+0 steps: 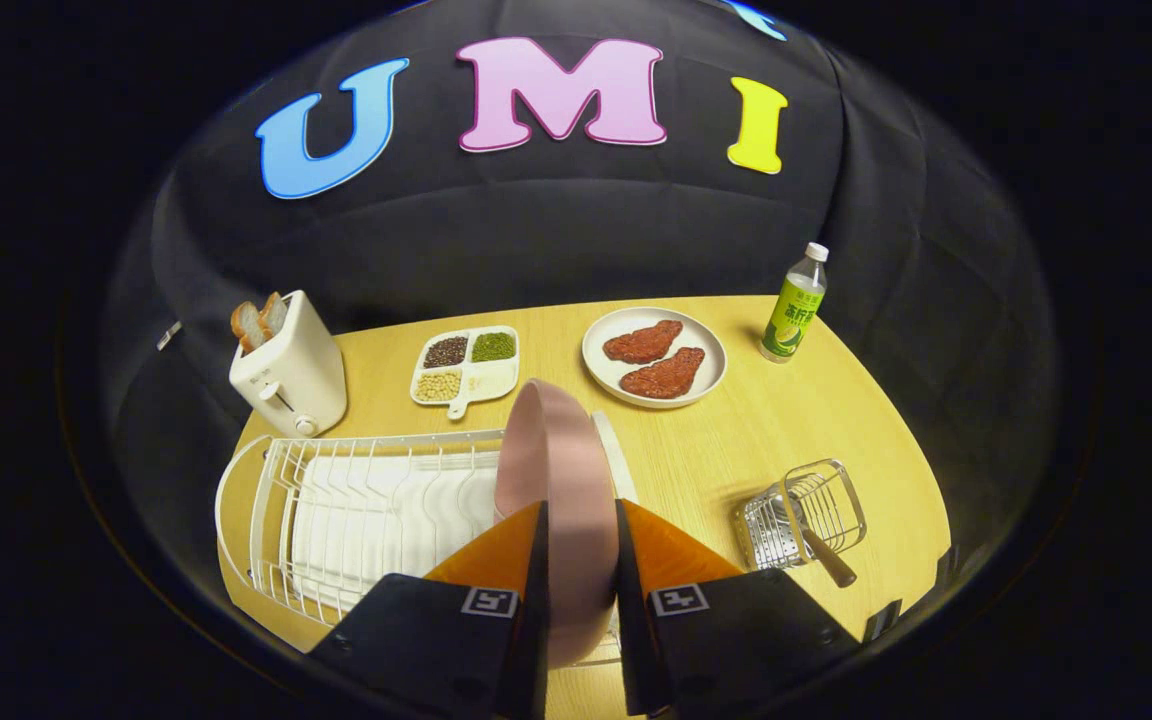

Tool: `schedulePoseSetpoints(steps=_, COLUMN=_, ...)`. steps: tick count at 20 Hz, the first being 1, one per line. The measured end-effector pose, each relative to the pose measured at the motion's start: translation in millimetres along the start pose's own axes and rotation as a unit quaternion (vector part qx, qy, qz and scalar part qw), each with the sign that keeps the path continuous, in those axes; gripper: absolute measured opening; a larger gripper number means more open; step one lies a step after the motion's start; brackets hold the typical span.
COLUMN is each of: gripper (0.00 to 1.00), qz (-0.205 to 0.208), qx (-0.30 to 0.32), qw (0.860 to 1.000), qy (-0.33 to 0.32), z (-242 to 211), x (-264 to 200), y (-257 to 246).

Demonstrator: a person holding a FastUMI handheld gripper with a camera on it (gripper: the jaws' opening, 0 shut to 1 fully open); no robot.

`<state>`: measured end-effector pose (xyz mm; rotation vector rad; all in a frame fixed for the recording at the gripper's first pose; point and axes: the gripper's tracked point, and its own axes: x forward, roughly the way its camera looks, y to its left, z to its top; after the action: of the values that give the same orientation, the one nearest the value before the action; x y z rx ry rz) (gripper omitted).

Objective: Take the plate from the dish rack, then take the spoon from the basket and place it into the plate.

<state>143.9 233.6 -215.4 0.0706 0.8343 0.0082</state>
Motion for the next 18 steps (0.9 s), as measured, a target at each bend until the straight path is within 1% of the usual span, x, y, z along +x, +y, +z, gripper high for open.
schedulePoseSetpoints(steps=2, gripper=0.3, qz=-0.03, qx=-0.006, qw=0.999, qy=-0.009, z=3.0, x=-0.7, y=-3.3)
schedulePoseSetpoints(steps=4, gripper=0.27, qz=-0.044, qx=-0.012, qw=0.999, qy=-0.019, z=4.3, x=-3.5, y=-0.2)
schedulePoseSetpoints(steps=7, gripper=0.27, qz=-0.067, qx=-0.019, qw=0.997, qy=-0.041, z=14.4, x=-7.3, y=-1.2)
schedulePoseSetpoints(steps=8, gripper=0.25, qz=-0.071, qx=-0.021, qw=0.996, qy=-0.047, z=18.3, x=-12.7, y=0.3)
schedulePoseSetpoints(steps=9, gripper=0.25, qz=-0.073, qx=-0.023, qw=0.996, qy=-0.05, z=20.1, x=-14.7, y=-0.2)
schedulePoseSetpoints(steps=13, gripper=0.25, qz=-0.096, qx=-0.011, qw=0.994, qy=-0.056, z=27.1, x=-20.6, y=-9.3)
schedulePoseSetpoints(steps=15, gripper=0.25, qz=-0.115, qx=-0.03, qw=0.99, qy=-0.081, z=45.7, x=-27.5, y=-16.3)
schedulePoseSetpoints(steps=16, gripper=0.24, qz=-0.11, qx=-0.033, qw=0.989, qy=-0.096, z=56.2, x=-30.6, y=-14.4)
schedulePoseSetpoints(steps=18, gripper=0.23, qz=-0.096, qx=-0.019, qw=0.99, qy=-0.099, z=63.8, x=-35.1, y=-6.9)
